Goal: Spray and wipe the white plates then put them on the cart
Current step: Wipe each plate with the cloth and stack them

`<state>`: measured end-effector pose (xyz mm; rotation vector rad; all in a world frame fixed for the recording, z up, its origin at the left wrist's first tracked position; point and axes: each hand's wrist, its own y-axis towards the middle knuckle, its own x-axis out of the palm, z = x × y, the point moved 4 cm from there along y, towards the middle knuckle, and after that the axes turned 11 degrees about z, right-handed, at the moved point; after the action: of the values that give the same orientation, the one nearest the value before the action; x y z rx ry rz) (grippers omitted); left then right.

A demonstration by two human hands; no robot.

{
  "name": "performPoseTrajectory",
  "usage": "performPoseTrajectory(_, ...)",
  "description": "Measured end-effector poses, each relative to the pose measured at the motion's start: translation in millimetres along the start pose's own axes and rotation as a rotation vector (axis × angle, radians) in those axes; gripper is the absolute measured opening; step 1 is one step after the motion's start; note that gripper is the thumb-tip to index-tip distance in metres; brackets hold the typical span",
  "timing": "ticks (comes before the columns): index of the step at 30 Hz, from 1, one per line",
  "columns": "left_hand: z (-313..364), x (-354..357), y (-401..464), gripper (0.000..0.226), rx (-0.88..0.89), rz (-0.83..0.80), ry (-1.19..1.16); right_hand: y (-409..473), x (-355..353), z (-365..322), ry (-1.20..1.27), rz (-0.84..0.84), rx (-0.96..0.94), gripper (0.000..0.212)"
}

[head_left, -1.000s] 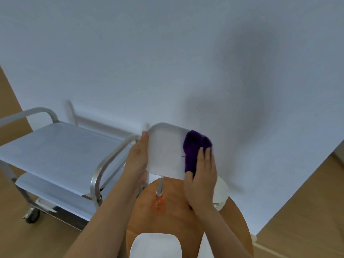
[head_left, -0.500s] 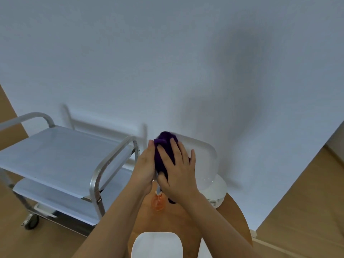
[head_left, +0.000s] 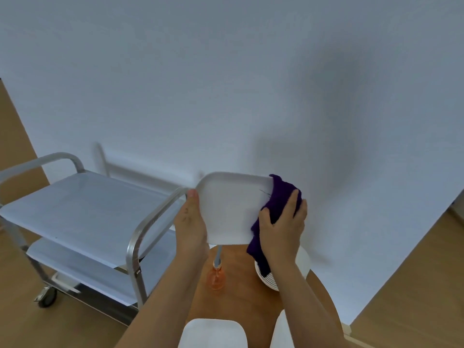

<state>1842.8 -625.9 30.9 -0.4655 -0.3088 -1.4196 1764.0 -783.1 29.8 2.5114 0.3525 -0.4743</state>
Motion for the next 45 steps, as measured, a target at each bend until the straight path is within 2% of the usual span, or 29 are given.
performPoseTrajectory(5,-16,18,-15,0.036,-0.134,0.033,-0.147,-22,24,0,0.51,0.012,0.571,0.094)
performPoseTrajectory(8,-24,19,-21,0.031,-0.205,-0.051,-0.192,-30,30,-3,0.711,-0.028,0.694,0.094)
performPoseTrajectory(10,-20,10,-19,0.026,-0.188,-0.143,-0.141,-22,22,-1,0.727,-0.075,0.634,0.09)
performPoseTrajectory(13,1,-10,-6,0.029,-0.13,-0.345,0.054,1,0,1,0.614,-0.213,0.398,0.086)
performPoseTrajectory(15,16,-15,6,0.032,-0.231,-0.437,0.138,11,-11,-6,0.512,-0.349,0.204,0.087)
performPoseTrajectory(17,23,-13,9,0.034,-0.317,-0.459,0.268,11,-13,-17,0.402,-0.467,0.048,0.086)
performPoseTrajectory(19,24,-5,6,0.037,-0.254,-0.409,0.385,6,-11,-24,0.342,-0.475,-0.036,0.085)
performPoseTrajectory(20,25,-3,5,0.04,-0.22,-0.377,0.39,3,-9,-25,0.342,-0.448,-0.03,0.085)
performPoseTrajectory(22,29,-4,4,0.06,-0.225,-0.345,0.352,-1,-7,-22,0.378,-0.403,0.023,0.086)
performPoseTrajectory(24,37,-2,4,0.076,-0.241,-0.414,0.371,-4,-5,-18,0.366,-0.393,0.034,0.085)
performPoseTrajectory(26,40,1,1,0.06,-0.155,-0.414,0.445,-5,-3,-16,0.319,-0.406,0.02,0.084)
performPoseTrajectory(28,37,2,-1,0.038,-0.045,-0.3,0.503,-7,-2,-14,0.295,-0.374,0.012,0.084)
performPoseTrajectory(30,28,2,-1,0.03,-0.026,-0.195,0.395,-15,0,-13,0.282,-0.301,0.002,0.085)
performPoseTrajectory(32,20,2,-1,0.026,-0.056,-0.083,0.198,-33,7,-9,0.307,-0.257,0.046,0.087)
performPoseTrajectory(35,9,4,-4,0.024,-0.075,0.046,-0.009,-61,24,2,0.441,-0.207,0.26,0.09)
performPoseTrajectory(38,-7,5,-11,0.026,-0.168,0.086,-0.091,-63,32,4,0.506,-0.116,0.416,0.091)
performPoseTrajectory(40,-11,9,-11,0.025,-0.255,0.026,-0.15,-53,29,4,0.63,-0.078,0.461,0.089)
performPoseTrajectory(42,-9,10,-4,0.026,-0.249,-0.046,-0.035,-39,19,6,0.636,-0.028,0.411,0.09)
performPoseTrajectory(45,7,6,12,0.045,-0.074,-0.005,0.328,-18,-4,4,0.487,0.058,0.144,0.088)
